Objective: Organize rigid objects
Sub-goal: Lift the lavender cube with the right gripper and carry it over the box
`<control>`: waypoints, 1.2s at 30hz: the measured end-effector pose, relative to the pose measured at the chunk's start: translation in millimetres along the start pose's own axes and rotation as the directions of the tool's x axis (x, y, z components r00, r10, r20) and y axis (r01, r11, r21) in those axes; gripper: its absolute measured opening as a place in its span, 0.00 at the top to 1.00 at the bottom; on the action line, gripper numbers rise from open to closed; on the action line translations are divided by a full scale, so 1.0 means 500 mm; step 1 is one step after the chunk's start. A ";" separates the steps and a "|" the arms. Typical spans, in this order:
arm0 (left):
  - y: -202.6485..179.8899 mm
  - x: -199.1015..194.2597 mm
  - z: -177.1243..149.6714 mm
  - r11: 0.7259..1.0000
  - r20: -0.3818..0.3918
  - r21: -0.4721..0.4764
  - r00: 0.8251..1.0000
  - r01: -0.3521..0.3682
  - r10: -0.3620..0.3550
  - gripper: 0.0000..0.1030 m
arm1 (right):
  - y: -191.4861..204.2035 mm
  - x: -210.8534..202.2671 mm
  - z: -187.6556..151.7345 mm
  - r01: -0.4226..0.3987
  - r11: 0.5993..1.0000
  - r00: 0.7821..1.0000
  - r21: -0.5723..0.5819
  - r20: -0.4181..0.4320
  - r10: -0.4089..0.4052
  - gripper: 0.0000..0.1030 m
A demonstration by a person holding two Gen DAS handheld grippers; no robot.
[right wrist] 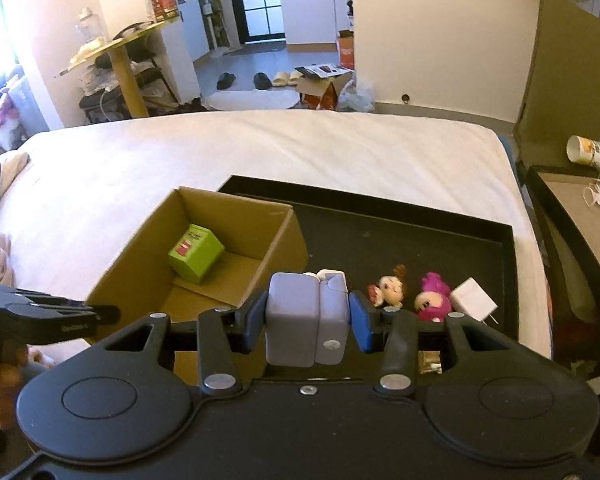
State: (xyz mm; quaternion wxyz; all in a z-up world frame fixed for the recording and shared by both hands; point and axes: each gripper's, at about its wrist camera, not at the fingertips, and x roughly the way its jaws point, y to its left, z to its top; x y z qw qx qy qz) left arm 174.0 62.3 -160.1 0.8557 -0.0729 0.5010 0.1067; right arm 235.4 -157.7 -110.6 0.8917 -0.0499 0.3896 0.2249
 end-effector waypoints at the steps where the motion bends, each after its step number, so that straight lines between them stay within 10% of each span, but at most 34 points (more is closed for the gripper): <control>1: 0.000 -0.001 0.000 1.000 0.001 0.000 1.000 0.001 -0.001 0.90 | 0.005 -0.001 0.003 -0.007 1.000 1.000 0.000 0.001 0.007 0.57; 36: 0.021 -0.005 -0.003 0.999 0.011 -0.018 0.999 0.049 -0.049 0.90 | 0.172 0.088 0.028 -0.110 0.982 0.992 -0.152 -0.077 0.100 0.57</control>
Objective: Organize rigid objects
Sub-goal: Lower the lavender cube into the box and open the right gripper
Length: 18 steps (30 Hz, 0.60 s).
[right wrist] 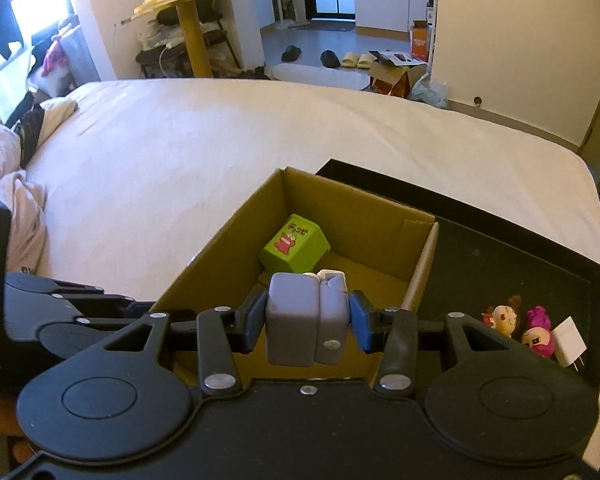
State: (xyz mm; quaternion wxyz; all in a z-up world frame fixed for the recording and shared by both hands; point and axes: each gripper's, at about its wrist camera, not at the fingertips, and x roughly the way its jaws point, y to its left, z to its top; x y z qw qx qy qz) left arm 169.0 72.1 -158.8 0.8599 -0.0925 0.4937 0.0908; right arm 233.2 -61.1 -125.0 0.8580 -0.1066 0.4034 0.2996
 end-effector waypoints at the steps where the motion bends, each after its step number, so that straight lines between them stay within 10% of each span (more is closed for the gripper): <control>1: 0.000 0.000 0.000 1.000 0.000 0.000 1.000 0.000 0.000 0.90 | 0.001 0.003 0.000 0.004 1.000 1.000 -0.007 -0.003 -0.004 0.57; 18: -0.004 0.002 0.001 1.000 0.003 0.008 1.000 0.001 -0.001 0.90 | -0.001 0.024 0.005 0.162 0.976 0.987 -0.147 0.042 -0.158 0.50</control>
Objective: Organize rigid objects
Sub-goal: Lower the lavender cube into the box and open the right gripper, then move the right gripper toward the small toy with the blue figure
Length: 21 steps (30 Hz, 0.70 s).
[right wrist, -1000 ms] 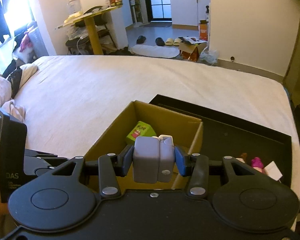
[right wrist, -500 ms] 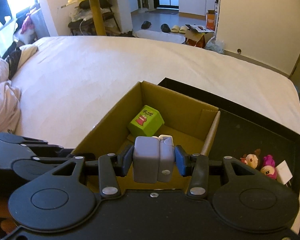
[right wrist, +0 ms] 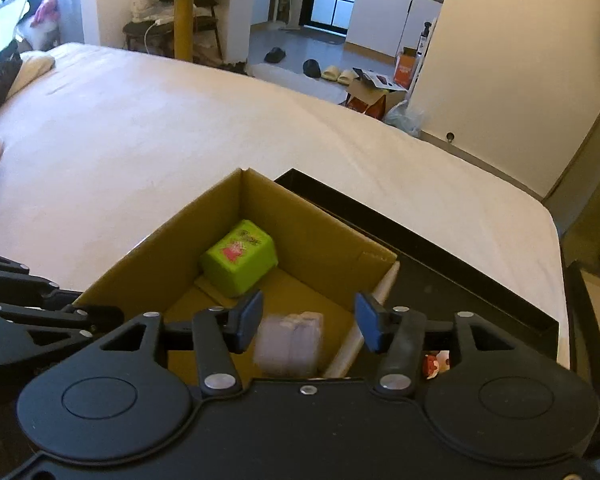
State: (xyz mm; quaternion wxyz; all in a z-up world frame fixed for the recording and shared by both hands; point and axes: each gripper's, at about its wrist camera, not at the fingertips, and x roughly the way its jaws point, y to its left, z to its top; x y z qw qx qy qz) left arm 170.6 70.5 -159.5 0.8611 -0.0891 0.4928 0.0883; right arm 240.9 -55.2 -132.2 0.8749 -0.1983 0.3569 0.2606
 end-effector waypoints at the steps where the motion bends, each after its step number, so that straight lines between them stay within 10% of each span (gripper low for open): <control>1: 0.001 0.001 0.000 1.000 0.001 -0.001 1.000 -0.002 0.002 0.90 | -0.003 -0.004 -0.002 0.000 1.000 1.000 0.011 0.001 0.000 0.50; 21: -0.008 -0.001 -0.003 1.000 0.002 0.004 1.000 -0.009 0.009 0.90 | -0.122 -0.080 -0.078 -0.017 0.970 1.000 0.242 -0.010 0.020 0.42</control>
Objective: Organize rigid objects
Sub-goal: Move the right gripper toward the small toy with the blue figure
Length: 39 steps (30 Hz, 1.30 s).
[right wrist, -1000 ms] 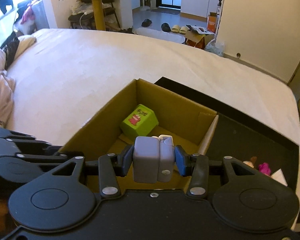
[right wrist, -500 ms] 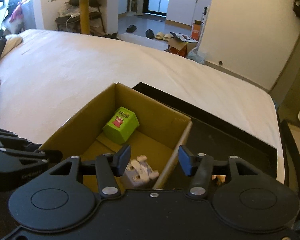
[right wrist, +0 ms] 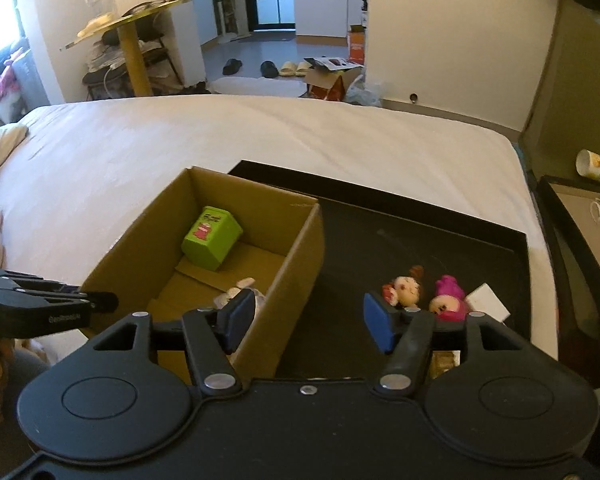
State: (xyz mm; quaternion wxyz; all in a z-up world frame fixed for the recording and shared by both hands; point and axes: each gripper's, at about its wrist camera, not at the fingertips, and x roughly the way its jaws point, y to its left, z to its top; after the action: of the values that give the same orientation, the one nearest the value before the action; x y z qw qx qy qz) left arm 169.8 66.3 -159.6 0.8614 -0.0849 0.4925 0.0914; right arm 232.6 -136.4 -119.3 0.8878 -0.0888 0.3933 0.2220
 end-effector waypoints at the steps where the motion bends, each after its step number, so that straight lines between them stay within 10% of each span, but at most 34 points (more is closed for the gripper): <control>1: -0.001 0.000 0.000 1.000 0.000 0.000 1.000 -0.001 0.001 0.90 | -0.006 0.000 -0.002 0.004 1.000 1.000 0.001 -0.001 -0.004 0.42; 39: -0.040 0.005 -0.005 0.994 0.010 0.045 0.995 -0.102 0.102 0.89 | -0.229 0.073 -0.096 0.081 0.974 0.995 0.212 -0.067 -0.068 0.25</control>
State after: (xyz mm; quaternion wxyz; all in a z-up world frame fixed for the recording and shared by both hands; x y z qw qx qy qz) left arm 173.8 46.6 -161.7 0.8593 -0.0396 0.4946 0.1242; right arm 275.7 -241.8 -180.5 0.8879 -0.0136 0.4373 0.1420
